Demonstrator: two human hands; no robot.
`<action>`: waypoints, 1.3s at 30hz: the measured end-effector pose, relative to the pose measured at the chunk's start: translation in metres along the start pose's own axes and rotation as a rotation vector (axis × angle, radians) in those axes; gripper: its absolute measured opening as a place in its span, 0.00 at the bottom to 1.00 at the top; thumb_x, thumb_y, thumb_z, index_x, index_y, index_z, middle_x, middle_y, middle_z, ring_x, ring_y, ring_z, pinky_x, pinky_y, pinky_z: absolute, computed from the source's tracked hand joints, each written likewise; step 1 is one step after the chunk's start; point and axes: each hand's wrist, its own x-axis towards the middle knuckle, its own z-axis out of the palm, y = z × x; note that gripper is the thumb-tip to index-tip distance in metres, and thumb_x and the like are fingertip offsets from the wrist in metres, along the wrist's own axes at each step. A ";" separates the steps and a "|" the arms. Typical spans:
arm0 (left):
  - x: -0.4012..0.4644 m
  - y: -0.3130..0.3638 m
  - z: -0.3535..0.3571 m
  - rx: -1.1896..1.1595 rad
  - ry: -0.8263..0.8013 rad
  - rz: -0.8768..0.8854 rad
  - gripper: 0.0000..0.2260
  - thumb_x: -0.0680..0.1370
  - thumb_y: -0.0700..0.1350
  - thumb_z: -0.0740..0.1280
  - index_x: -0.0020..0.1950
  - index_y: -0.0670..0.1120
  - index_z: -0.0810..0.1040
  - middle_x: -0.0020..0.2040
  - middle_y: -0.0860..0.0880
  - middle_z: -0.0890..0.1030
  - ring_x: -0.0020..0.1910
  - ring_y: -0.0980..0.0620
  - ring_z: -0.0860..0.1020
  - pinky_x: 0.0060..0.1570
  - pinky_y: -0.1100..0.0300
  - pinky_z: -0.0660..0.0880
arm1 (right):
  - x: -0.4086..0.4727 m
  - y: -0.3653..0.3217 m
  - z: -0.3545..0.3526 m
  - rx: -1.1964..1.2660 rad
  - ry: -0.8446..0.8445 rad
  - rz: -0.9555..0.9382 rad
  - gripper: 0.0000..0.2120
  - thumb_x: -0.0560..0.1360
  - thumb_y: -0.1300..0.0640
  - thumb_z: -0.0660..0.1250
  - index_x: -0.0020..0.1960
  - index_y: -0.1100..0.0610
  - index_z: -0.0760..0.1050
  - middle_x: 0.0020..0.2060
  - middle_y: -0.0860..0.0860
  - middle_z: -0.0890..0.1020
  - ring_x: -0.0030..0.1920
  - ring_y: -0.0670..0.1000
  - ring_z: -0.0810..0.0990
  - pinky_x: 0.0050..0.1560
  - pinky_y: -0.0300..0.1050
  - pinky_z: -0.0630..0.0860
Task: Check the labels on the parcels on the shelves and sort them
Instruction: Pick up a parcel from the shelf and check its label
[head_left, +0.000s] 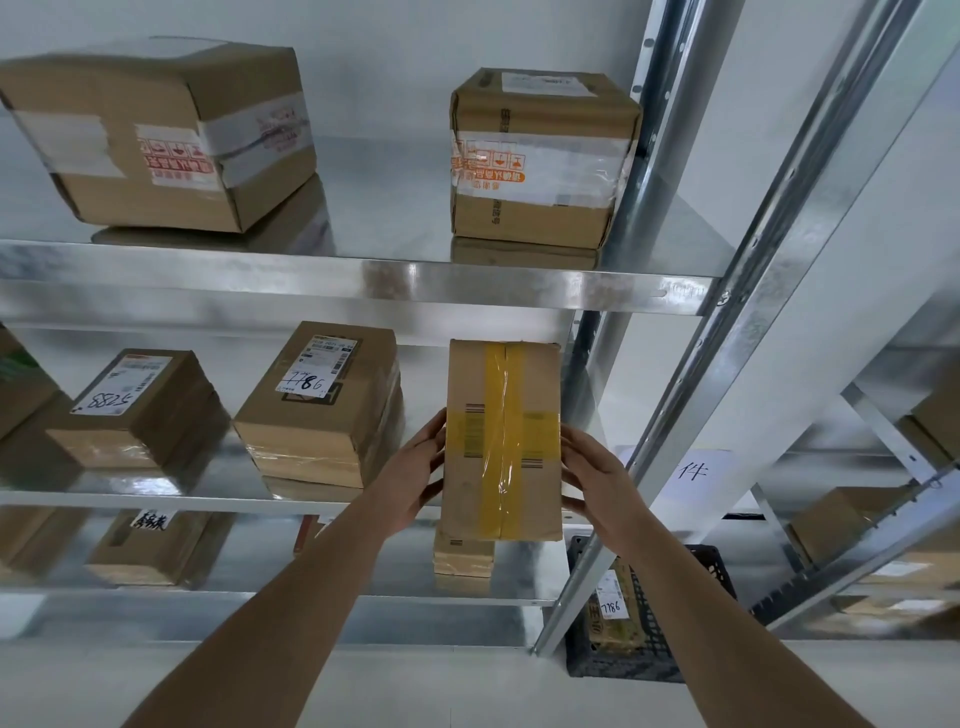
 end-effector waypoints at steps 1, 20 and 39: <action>-0.001 0.001 0.001 -0.001 0.005 0.001 0.22 0.87 0.40 0.50 0.78 0.59 0.66 0.71 0.45 0.76 0.70 0.45 0.74 0.74 0.41 0.66 | 0.000 0.000 0.000 0.000 -0.002 -0.002 0.17 0.87 0.58 0.53 0.64 0.47 0.78 0.52 0.48 0.86 0.53 0.48 0.86 0.41 0.44 0.82; -0.005 0.005 0.005 -0.011 -0.005 0.011 0.20 0.88 0.42 0.51 0.75 0.60 0.68 0.69 0.49 0.78 0.70 0.46 0.75 0.74 0.40 0.67 | -0.004 -0.004 0.001 0.020 0.037 -0.005 0.18 0.87 0.61 0.52 0.62 0.48 0.78 0.51 0.48 0.87 0.52 0.49 0.86 0.41 0.43 0.82; -0.004 0.021 0.000 -0.064 0.066 0.268 0.13 0.86 0.38 0.55 0.64 0.49 0.76 0.33 0.54 0.82 0.28 0.60 0.78 0.27 0.66 0.76 | -0.002 -0.012 0.012 0.067 0.038 -0.081 0.17 0.86 0.65 0.51 0.62 0.52 0.75 0.49 0.50 0.85 0.47 0.44 0.86 0.43 0.42 0.82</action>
